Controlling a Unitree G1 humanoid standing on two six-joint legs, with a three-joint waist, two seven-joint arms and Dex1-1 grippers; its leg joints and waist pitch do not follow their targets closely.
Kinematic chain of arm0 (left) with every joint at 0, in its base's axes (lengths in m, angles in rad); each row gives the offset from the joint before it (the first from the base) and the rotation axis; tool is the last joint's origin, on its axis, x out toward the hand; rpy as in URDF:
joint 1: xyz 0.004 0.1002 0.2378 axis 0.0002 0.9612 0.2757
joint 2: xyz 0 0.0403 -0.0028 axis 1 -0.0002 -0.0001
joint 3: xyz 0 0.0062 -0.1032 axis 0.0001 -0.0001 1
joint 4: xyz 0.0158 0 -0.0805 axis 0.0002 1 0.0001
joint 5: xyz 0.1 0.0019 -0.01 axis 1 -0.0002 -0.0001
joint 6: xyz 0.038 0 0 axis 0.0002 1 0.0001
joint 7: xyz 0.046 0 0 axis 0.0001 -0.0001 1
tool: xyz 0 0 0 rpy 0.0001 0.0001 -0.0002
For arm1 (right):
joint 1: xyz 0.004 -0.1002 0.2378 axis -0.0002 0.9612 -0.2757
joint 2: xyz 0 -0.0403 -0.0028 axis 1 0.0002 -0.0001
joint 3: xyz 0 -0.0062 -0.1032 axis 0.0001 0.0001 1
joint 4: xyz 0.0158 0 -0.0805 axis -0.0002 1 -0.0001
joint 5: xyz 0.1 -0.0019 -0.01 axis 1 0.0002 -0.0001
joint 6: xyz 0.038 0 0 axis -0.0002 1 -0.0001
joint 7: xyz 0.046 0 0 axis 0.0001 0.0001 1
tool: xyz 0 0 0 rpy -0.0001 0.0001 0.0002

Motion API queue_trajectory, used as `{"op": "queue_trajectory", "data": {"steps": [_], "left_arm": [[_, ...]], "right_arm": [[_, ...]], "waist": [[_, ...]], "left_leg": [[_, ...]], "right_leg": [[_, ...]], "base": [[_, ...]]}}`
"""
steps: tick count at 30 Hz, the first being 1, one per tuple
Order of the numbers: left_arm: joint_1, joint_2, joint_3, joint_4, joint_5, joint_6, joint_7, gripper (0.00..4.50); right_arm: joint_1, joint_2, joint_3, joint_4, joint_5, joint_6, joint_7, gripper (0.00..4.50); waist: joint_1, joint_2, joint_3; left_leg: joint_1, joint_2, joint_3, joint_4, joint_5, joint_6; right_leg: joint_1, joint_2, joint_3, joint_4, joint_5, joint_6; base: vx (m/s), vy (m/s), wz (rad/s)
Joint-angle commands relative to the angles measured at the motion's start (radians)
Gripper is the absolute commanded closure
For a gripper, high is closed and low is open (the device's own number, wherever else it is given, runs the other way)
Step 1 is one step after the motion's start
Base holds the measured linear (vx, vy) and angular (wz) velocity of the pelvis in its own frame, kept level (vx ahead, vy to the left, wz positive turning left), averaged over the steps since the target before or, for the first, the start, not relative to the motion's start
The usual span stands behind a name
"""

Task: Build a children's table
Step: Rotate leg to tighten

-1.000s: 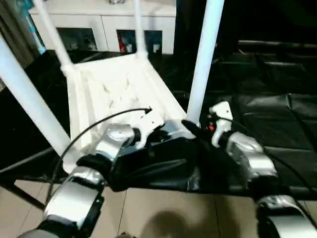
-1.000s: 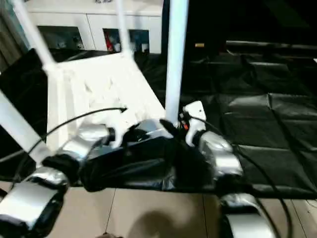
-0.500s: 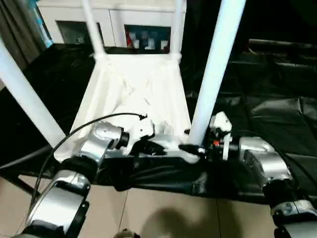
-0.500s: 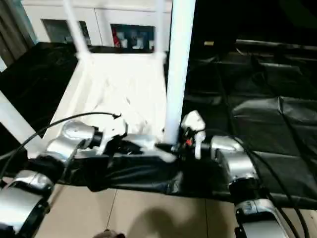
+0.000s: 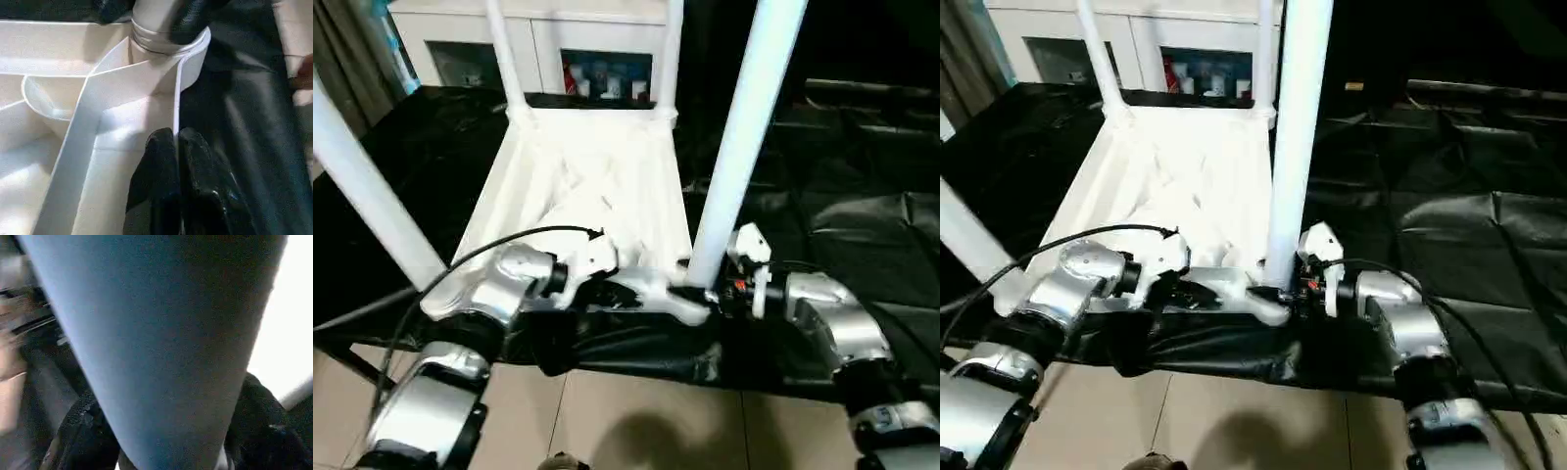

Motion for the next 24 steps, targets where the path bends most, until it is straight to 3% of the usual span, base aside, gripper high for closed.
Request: {"op": "queue_trajectory", "data": {"steps": [1, 3, 7, 11, 12, 13, 15, 17, 19, 21, 24], "left_arm": [[-0.038, -0.04, 0.053, 0.039, -0.009, 0.035, 0.18, 4.5], [-0.062, -0.078, 0.057, 0.063, 0.001, 0.038, 0.269, 4.5], [-0.096, -0.136, 0.066, 0.102, 0.01, 0.052, 0.4, 4.5], [-0.117, -0.191, 0.079, 0.124, -0.001, 0.061, 0.474, 4.5], [-0.12, -0.208, 0.08, 0.123, -0.008, 0.06, 0.473, 4.5], [-0.116, -0.209, 0.076, 0.118, -0.007, 0.059, 0.458, 4.5], [-0.108, -0.202, 0.067, 0.109, -0.006, 0.052, 0.422, 4.5], [-0.098, -0.18, 0.059, 0.102, -0.008, 0.038, 0.37, 4.5], [-0.086, -0.152, 0.049, 0.099, -0.009, 0.011, 0.298, 4.5], [-0.075, -0.125, 0.041, 0.089, -0.012, -0.001, 0.234, 4.5], [-0.042, -0.062, 0.012, 0.054, -0.016, -0.025, 0.075, 4.5]], "right_arm": [[0.025, 0.062, 0.024, 0.053, -0.014, 0.032, -0.108, 2.2], [0.027, 0.115, 0.006, 0.088, -0.032, 0.032, -0.249, 2.25], [0.006, 0.192, -0.037, 0.151, -0.041, 0.049, -0.445, 2.4], [-0.041, 0.246, -0.053, 0.208, -0.066, 0.056, -0.571, 2.4], [-0.06, 0.264, -0.055, 0.217, -0.061, 0.038, -0.564, 2.4], [-0.067, 0.268, -0.058, 0.212, -0.045, 0.03, -0.53, 2.07], [-0.074, 0.265, -0.053, 0.198, -0.03, 0.021, -0.475, 1.72], [-0.072, 0.243, -0.034, 0.169, -0.021, 0.026, -0.383, 1.69], [-0.067, 0.209, -0.01, 0.134, -0.004, 0.05, -0.272, 1.38], [-0.052, 0.163, 0.029, 0.098, -0.007, 0.057, -0.167, 1.38], [-0.03, 0.077, 0.07, 0.055, -0.011, 0.065, -0.021, 1.38]], "waist": [[-0.007, -0.008, -0.05], [-0.017, -0.008, -0.047], [-0.032, -0.008, -0.043], [-0.035, -0.009, -0.042], [-0.035, -0.009, -0.044], [-0.034, -0.015, -0.044], [-0.03, -0.011, -0.045], [-0.026, -0.013, -0.047], [-0.026, -0.016, -0.049], [-0.017, -0.018, -0.049], [-0.013, -0.023, -0.05]], "left_leg": [[0.029, 0.072, -0.038, -0.084, -0.27, -0.001], [0.033, 0.07, -0.042, -0.089, -0.321, -0.029], [0.037, 0.067, -0.051, -0.095, -0.38, -0.048], [0.039, 0.066, -0.05, -0.095, -0.394, -0.044], [0.037, 0.066, -0.05, -0.096, -0.388, -0.042], [0.035, 0.066, -0.05, -0.096, -0.379, -0.037], [0.035, 0.067, -0.047, -0.096, -0.362, -0.019], [0.032, 0.066, -0.045, -0.093, -0.334, 0.0], [0.021, 0.066, -0.044, -0.091, -0.296, 0.02], [0.025, 0.067, -0.038, -0.087, -0.258, 0.044], [0.018, 0.067, -0.037, -0.084, -0.218, 0.059]], "right_leg": [[0.027, -0.083, 0.05, -0.085, -0.247, -0.235], [0.024, -0.084, 0.051, -0.095, -0.32, -0.208], [0.022, -0.085, 0.052, -0.108, -0.434, -0.169], [0.016, -0.082, 0.053, -0.112, -0.432, -0.161], [0.019, -0.083, 0.053, -0.111, -0.418, -0.163], [0.02, -0.083, 0.053, -0.111, -0.407, -0.162], [0.021, -0.081, 0.055, -0.108, -0.352, -0.172], [0.025, -0.082, 0.056, -0.103, -0.302, -0.185], [0.035, -0.082, 0.053, -0.096, -0.26, -0.194], [0.034, -0.08, 0.051, -0.095, -0.241, -0.199], [0.041, -0.081, 0.048, -0.089, -0.216, -0.209]], "base": [[0.0, 0.0, 0.0], [0.0, 0.0, 0.0], [0.0, 0.0, 0.0], [0.0, 0.0, 0.0], [0.0, 0.0, 0.0], [0.0, 0.0, 0.0], [0.0, 0.0, 0.0], [0.0, 0.0, 0.0], [0.0, 0.0, 0.0], [0.0, 0.0, 0.0], [0.0, 0.0, 0.0]]}}
